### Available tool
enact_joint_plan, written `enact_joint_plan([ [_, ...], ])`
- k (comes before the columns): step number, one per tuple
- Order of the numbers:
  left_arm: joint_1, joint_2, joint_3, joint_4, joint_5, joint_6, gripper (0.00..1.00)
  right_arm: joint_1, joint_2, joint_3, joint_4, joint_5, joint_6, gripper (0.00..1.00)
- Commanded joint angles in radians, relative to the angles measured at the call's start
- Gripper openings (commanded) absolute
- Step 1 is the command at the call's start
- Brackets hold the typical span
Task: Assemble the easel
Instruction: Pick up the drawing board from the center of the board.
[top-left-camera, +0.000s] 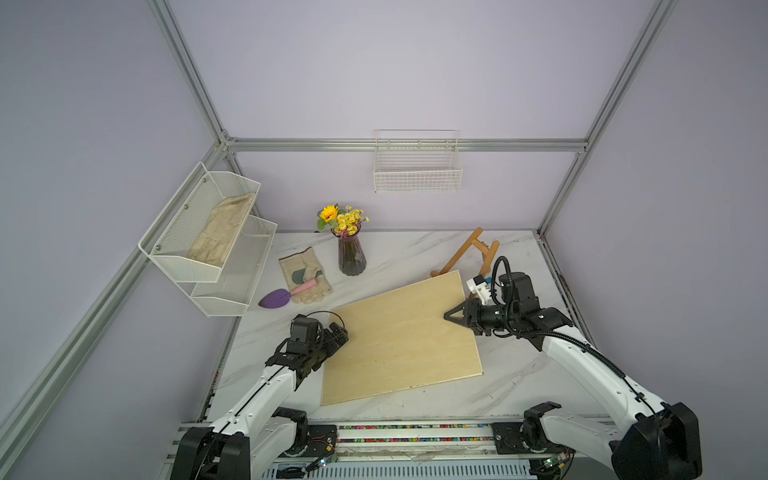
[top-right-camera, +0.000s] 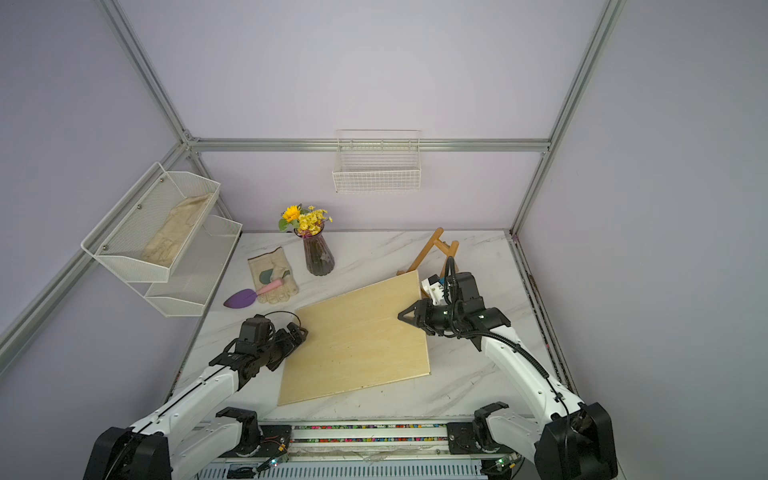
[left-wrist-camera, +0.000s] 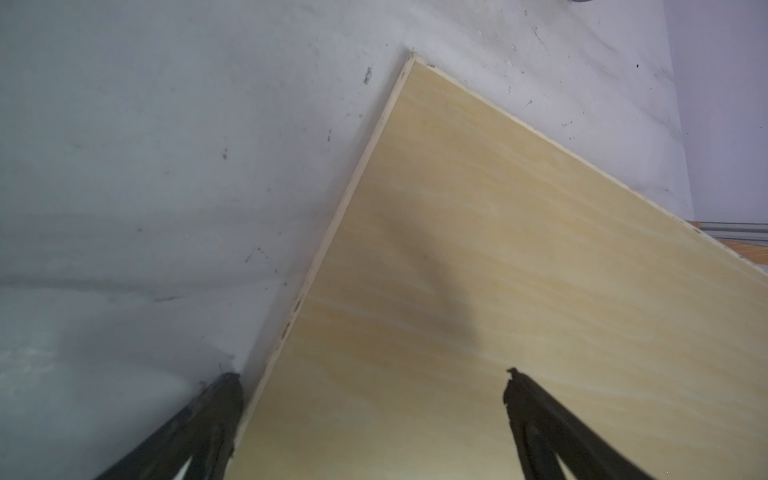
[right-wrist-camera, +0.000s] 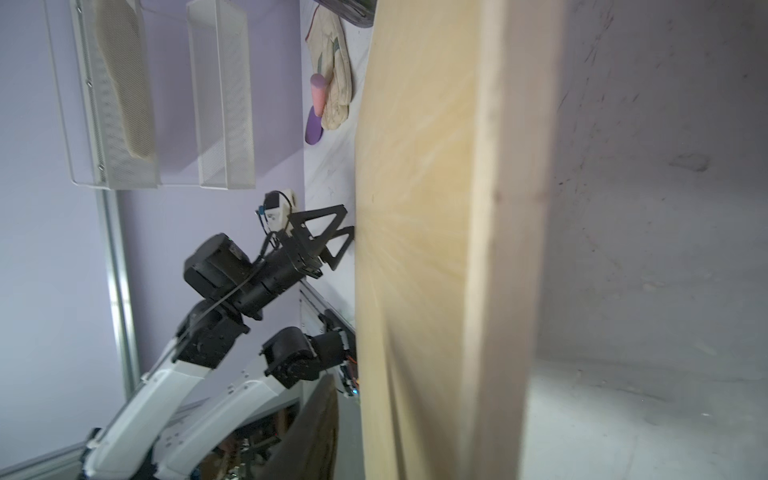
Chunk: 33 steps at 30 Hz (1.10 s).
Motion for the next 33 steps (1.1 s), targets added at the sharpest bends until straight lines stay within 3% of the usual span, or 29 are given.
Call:
enact_joint_plan([
  [1,-0.009,0.032,-0.019,-0.135,0.038,-0.008,1.00,0.001,-0.017,0.042,0.024,0.001,-0.044,0.24],
  [7,-0.009,0.033,-0.003,-0.139,0.049,0.000,1.00,0.007,-0.019,0.047,0.055,0.013,-0.051,0.10],
  [15,-0.009,-0.028,0.082,-0.265,-0.022,0.022,1.00,0.013,-0.029,0.091,0.065,0.108,-0.128,0.00],
  [25,-0.009,-0.125,0.269,-0.481,-0.149,0.077,1.00,0.013,-0.042,0.099,0.176,0.152,-0.142,0.00],
  [33,-0.012,-0.173,0.385,-0.506,-0.126,0.160,1.00,0.013,-0.089,0.030,0.369,0.189,-0.173,0.00],
])
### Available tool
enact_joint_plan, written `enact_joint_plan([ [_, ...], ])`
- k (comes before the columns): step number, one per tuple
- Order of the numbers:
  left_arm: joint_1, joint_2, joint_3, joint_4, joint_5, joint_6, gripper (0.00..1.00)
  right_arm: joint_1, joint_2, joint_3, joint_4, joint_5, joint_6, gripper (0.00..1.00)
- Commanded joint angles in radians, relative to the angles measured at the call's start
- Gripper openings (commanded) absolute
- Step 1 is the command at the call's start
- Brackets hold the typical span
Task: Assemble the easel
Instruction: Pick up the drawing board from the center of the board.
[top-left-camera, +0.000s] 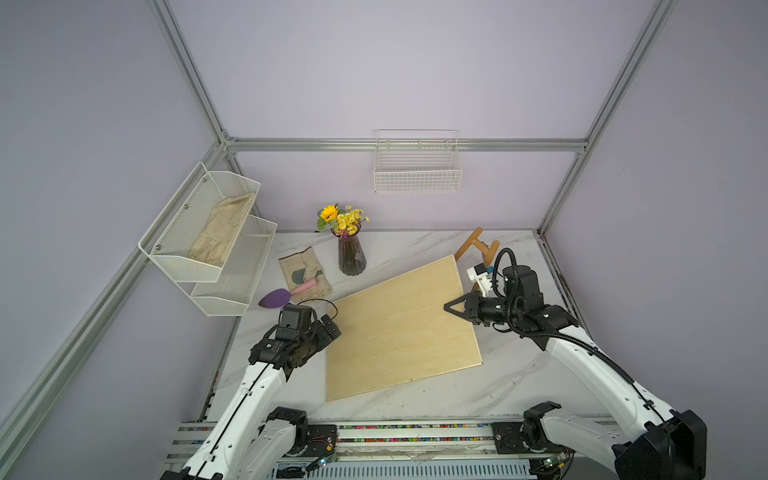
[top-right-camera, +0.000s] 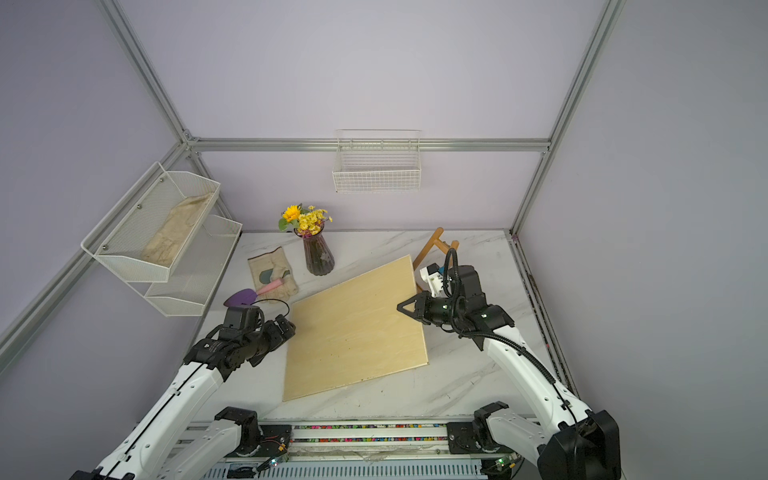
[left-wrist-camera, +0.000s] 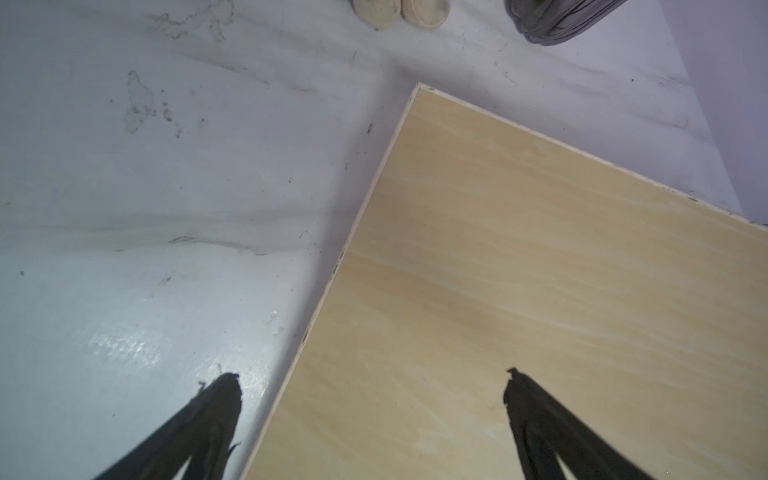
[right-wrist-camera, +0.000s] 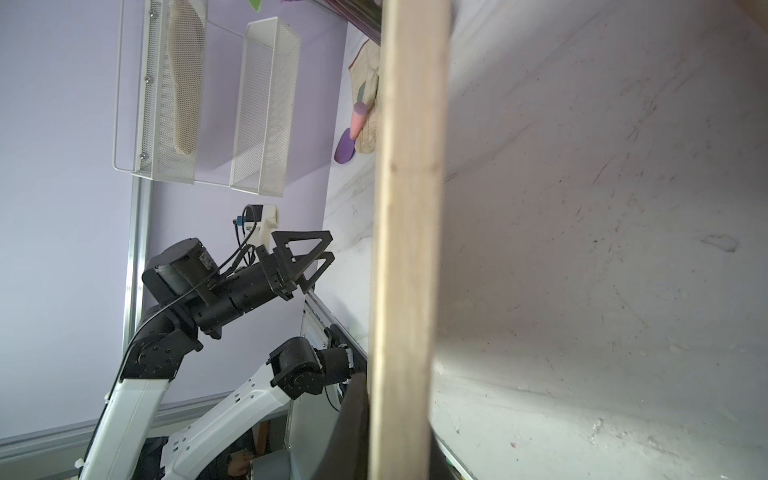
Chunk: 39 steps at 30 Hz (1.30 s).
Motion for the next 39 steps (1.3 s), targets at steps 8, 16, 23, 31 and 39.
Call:
enact_joint_plan([
  [8,-0.037,-0.040,0.222,-0.020,0.044,0.181,1.00,0.021,-0.060,-0.048,0.419,0.170,-0.238,0.00],
  [16,-0.060,0.003,0.423,0.025,0.076,0.430,1.00,0.034,-0.060,-0.101,0.565,0.115,-0.381,0.00],
  [23,-0.061,0.060,0.537,0.135,0.246,0.757,1.00,0.034,-0.042,-0.161,0.702,0.003,-0.487,0.00],
  [31,-0.061,0.184,0.763,0.055,0.519,1.138,0.97,0.034,-0.008,-0.171,0.694,-0.104,-0.628,0.00],
  [39,-0.061,0.317,0.937,-0.148,0.701,1.402,0.96,0.032,-0.011,-0.187,0.714,-0.148,-0.714,0.00],
])
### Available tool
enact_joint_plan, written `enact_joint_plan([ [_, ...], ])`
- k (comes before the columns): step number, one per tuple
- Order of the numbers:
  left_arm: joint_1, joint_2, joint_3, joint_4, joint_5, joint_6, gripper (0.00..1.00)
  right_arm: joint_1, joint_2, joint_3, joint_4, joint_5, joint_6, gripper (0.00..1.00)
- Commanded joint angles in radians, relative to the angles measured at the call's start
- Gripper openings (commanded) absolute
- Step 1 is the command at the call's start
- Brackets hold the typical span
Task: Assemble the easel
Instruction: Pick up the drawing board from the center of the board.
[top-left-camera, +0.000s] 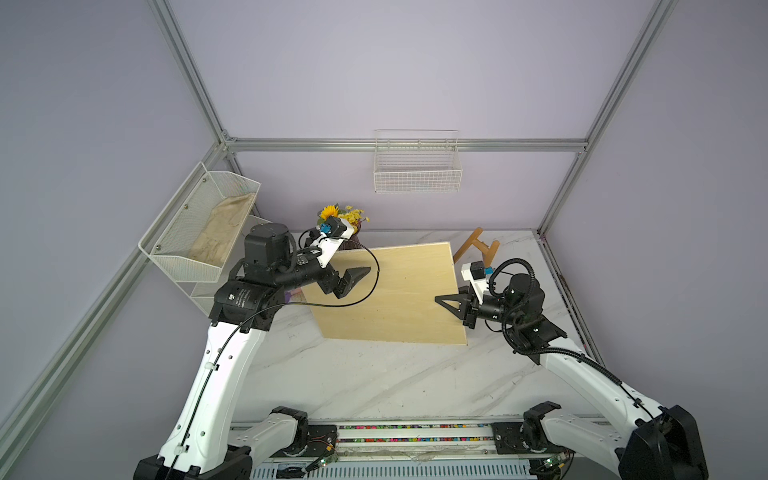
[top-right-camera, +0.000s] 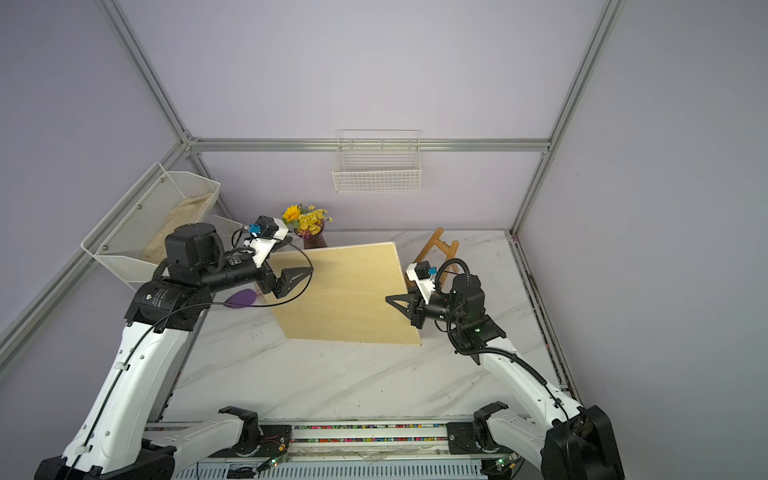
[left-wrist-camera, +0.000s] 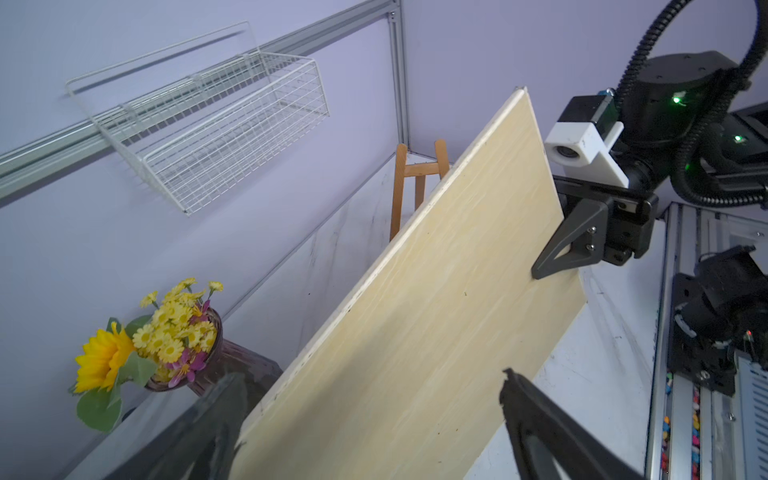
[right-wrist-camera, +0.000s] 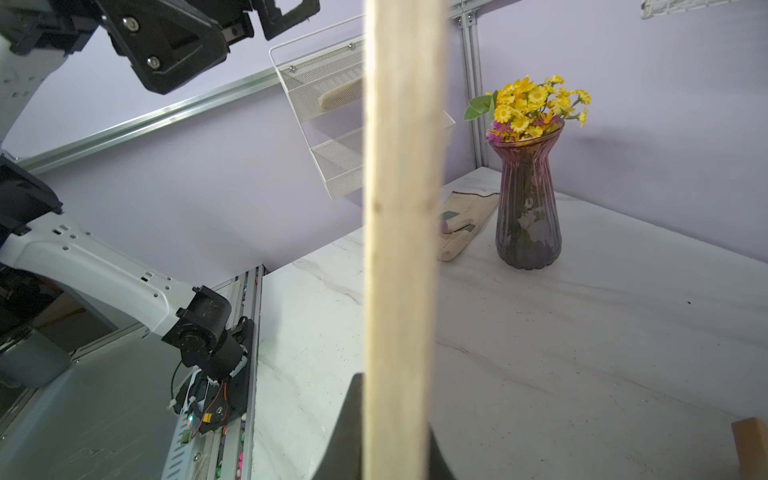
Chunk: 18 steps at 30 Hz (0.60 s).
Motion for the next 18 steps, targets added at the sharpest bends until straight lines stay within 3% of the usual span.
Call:
enact_joint_plan([
  [1,-0.005,0.035,0.068,-0.090,0.137,0.190,0.96,-0.001,-0.003,-0.002,0.082,0.003,-0.140,0.00],
  [5,-0.017,0.099,0.149,-0.128,0.150,0.251,0.94,-0.001,0.014,-0.020,0.152,-0.009,-0.114,0.00],
  [18,-0.091,0.305,0.306,-0.209,0.153,0.352,0.93,-0.001,0.008,-0.005,0.108,-0.043,-0.141,0.00],
])
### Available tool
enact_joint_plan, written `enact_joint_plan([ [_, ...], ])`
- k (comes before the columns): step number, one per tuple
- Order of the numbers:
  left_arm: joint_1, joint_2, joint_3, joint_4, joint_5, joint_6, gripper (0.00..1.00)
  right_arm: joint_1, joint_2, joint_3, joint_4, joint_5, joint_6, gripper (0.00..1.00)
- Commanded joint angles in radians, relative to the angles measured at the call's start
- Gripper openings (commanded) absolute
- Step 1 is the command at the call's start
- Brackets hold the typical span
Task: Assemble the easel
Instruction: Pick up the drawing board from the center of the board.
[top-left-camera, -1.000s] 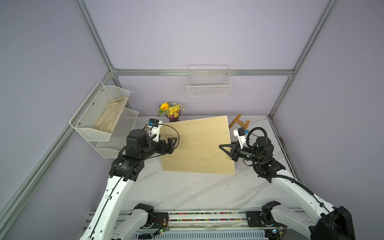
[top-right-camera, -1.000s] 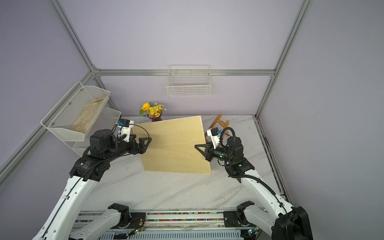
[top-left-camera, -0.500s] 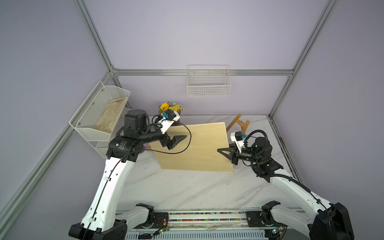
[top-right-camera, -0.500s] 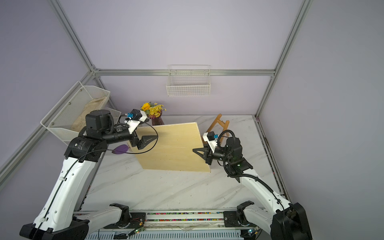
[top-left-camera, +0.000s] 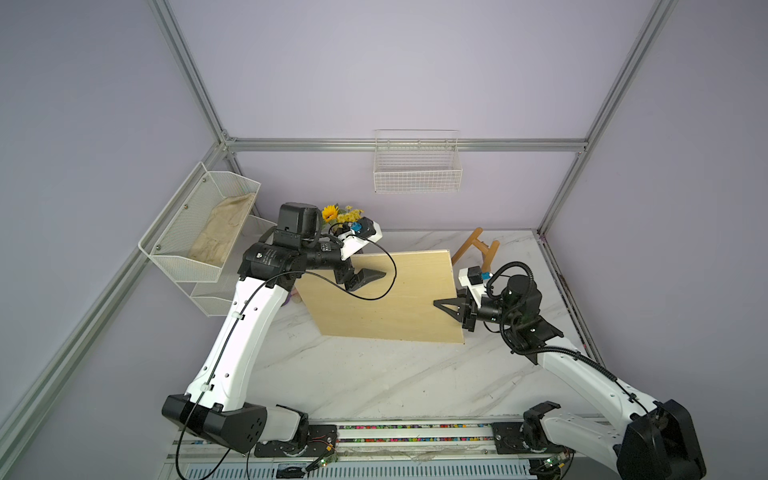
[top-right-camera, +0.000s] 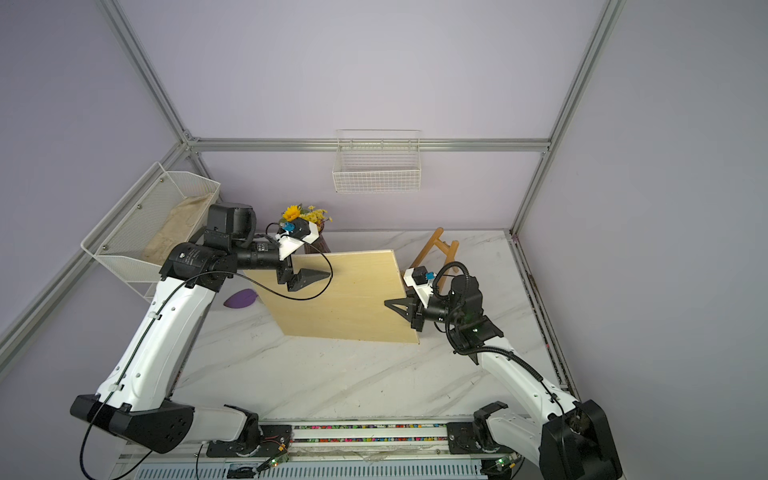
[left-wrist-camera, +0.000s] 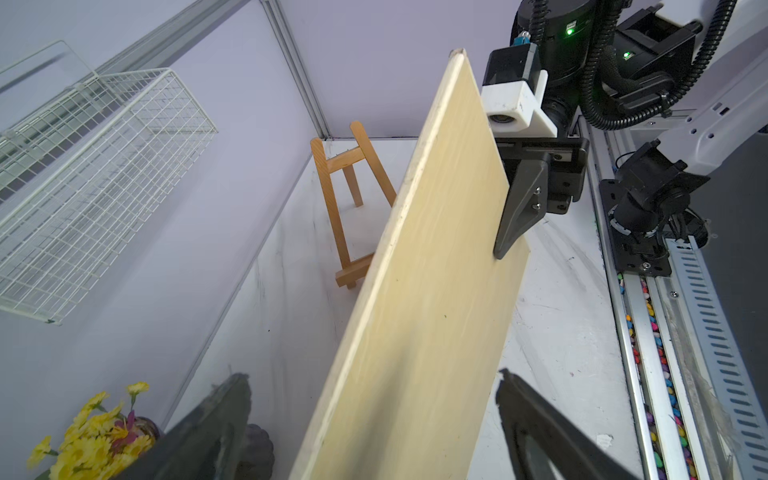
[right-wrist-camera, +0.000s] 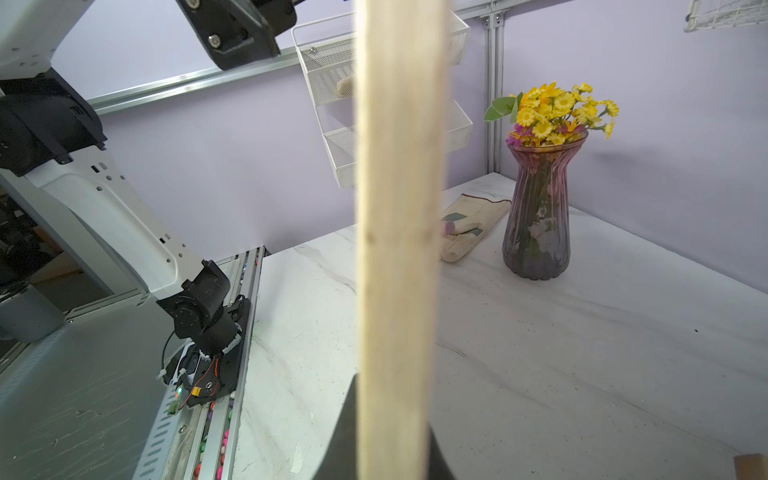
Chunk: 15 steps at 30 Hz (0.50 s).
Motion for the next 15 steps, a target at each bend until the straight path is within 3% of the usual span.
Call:
enact_joint_plan([
  [1,-0.025,0.059,0.090,-0.031,0.021,0.051,0.93,-0.001,-0.016,0.014,0.071,0.000,-0.068,0.00],
  [15,-0.121,0.188,0.182,-0.169,-0.094,0.136,0.91,0.000,0.001,0.000,0.116,-0.002,-0.060,0.00],
])
